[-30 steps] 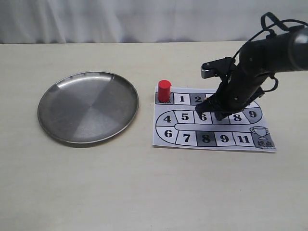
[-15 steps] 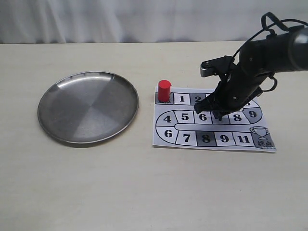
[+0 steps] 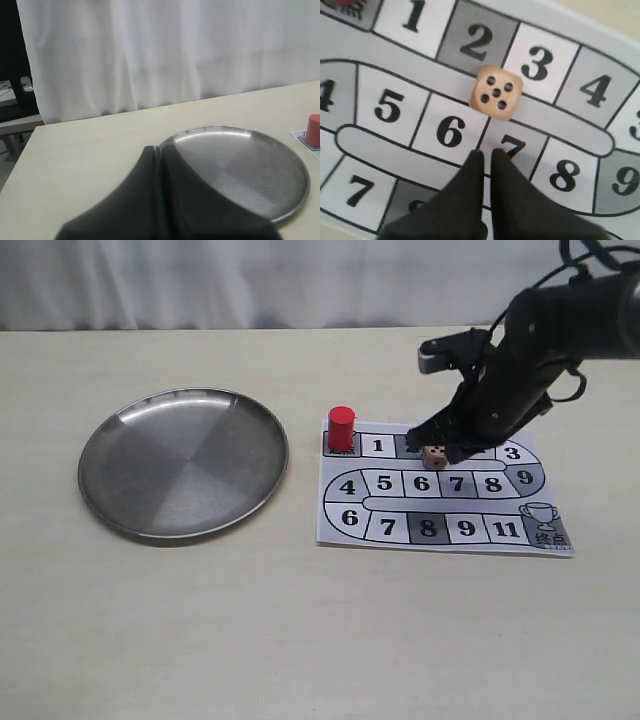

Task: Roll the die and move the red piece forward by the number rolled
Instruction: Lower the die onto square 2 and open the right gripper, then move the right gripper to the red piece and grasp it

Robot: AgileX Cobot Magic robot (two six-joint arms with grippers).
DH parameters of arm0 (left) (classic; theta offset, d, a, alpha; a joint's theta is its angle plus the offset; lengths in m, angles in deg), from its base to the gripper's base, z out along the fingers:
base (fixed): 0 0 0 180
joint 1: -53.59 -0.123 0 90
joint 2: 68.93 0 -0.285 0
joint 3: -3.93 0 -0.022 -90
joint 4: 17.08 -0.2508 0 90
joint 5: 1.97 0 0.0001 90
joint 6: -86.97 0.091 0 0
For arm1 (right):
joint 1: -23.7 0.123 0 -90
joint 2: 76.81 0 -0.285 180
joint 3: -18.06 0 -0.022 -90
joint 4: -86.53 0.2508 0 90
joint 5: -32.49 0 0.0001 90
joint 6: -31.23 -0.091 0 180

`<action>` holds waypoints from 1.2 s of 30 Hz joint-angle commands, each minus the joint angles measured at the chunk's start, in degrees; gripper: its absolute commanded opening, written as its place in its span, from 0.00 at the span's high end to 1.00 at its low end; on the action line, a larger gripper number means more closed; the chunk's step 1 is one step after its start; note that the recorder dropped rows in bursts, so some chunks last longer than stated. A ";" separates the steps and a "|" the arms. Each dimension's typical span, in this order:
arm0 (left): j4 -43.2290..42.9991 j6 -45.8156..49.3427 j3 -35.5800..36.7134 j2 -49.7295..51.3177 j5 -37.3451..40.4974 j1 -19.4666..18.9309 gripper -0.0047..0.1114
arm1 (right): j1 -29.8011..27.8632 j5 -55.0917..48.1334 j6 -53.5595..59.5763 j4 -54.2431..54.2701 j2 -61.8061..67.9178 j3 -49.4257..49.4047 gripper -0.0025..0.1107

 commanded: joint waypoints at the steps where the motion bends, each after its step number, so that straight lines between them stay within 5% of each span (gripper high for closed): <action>1: 0.13 -0.05 0.10 -0.06 -0.55 0.48 0.96 | -0.31 -1.79 5.58 5.72 -4.84 2.68 0.94; 8: 0.13 -0.05 0.10 -0.06 -0.55 0.48 0.96 | -0.31 3.57 18.86 23.40 -6.55 4.85 0.92; 16: 0.13 -0.05 0.10 -0.06 -0.55 0.48 0.96 | 6.54 15.03 19.36 18.64 -1.29 5.11 0.45; 20: 0.13 -0.05 0.10 -0.06 -0.55 0.48 0.96 | 9.16 16.41 19.67 12.93 2.19 7.26 0.32; 36: 0.13 -0.05 0.10 -0.06 -0.55 0.48 0.96 | 9.34 15.28 19.90 11.02 18.33 17.69 0.28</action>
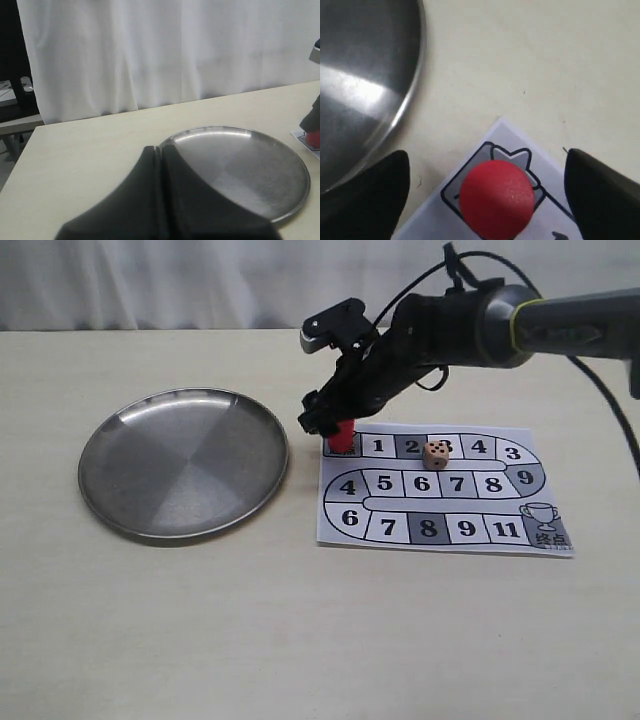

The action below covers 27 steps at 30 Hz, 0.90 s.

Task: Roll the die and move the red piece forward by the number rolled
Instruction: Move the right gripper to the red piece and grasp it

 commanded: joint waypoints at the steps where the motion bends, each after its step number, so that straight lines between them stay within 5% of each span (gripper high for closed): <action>1: 0.13 -0.05 0.10 -0.06 -0.55 0.48 0.96 | -0.33 0.15 0.28 -2.18 3.07 0.88 0.28; 4: 0.13 -0.05 0.10 -0.06 -0.55 0.48 0.96 | -0.33 -0.42 0.28 -3.16 3.44 0.88 0.34; 9: 0.13 -0.05 0.10 -0.06 -0.55 0.48 0.96 | -0.20 -0.68 0.05 -3.03 3.44 0.88 0.62; 18: 0.13 -0.05 0.10 -0.06 -0.55 0.48 0.96 | -0.20 -0.21 0.05 -3.03 3.44 0.88 0.92; 27: 0.13 -0.05 0.10 -0.06 -0.55 0.48 0.96 | -0.89 -3.70 -1.95 -3.44 -2.53 0.91 0.94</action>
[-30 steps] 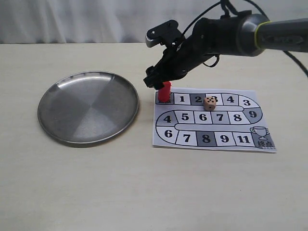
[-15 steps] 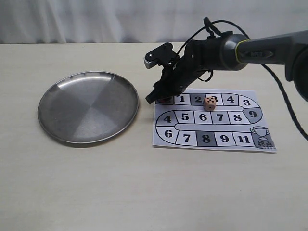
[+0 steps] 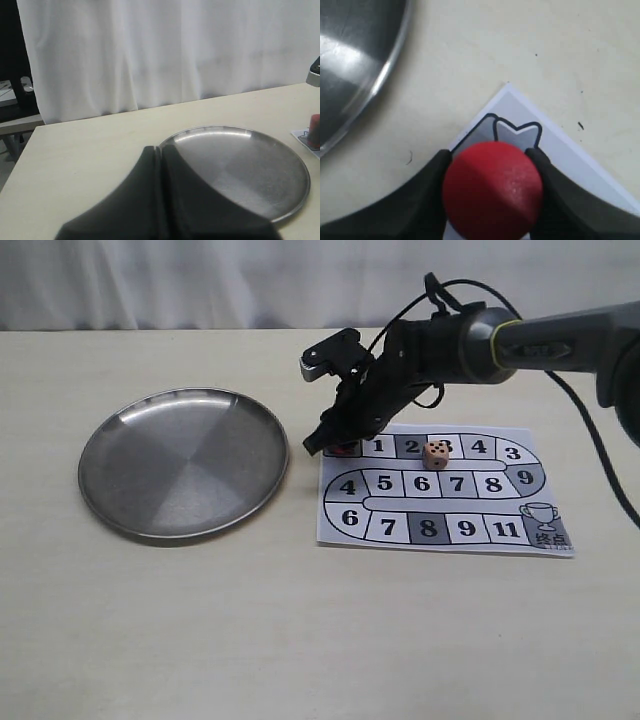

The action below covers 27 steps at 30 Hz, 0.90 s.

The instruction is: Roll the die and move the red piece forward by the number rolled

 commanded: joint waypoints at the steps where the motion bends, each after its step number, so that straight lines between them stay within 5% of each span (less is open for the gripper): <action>1: 0.13 -0.05 0.10 -0.06 -0.55 0.48 0.96 | -1.32 -1.72 -2.16 -0.63 -7.42 0.31 0.94; 27: 0.13 -0.05 0.10 -0.06 -0.55 0.48 0.96 | -5.50 -1.35 -6.42 -2.11 -1.03 -3.71 0.94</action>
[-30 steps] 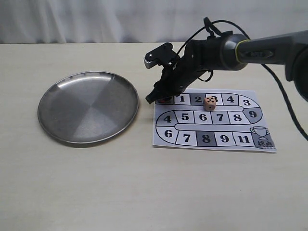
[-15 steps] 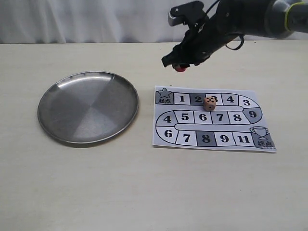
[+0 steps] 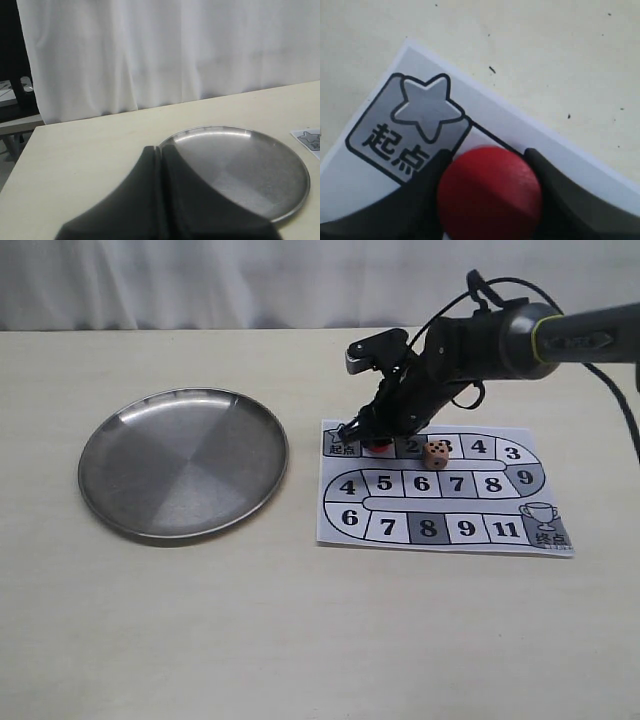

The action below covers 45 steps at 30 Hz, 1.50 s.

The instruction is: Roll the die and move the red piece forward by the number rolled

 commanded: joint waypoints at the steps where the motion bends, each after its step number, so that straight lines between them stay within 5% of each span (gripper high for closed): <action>1: 0.13 -0.05 0.10 -0.06 -0.55 0.48 0.96 | -0.35 -1.76 -0.08 -0.67 -0.87 -0.06 0.94; 14: 0.13 -0.05 0.10 -0.06 -0.55 0.48 0.96 | -3.18 -2.97 -1.79 -0.67 -14.44 -0.06 0.94; 30: 0.13 -0.05 0.10 -0.06 -0.55 0.48 0.96 | -3.82 -1.88 -1.79 -4.07 -1.75 -3.02 0.94; 45: 0.13 -0.05 0.10 -0.06 -0.55 0.48 0.96 | -3.82 -5.29 -1.79 -4.69 -4.53 -1.18 0.94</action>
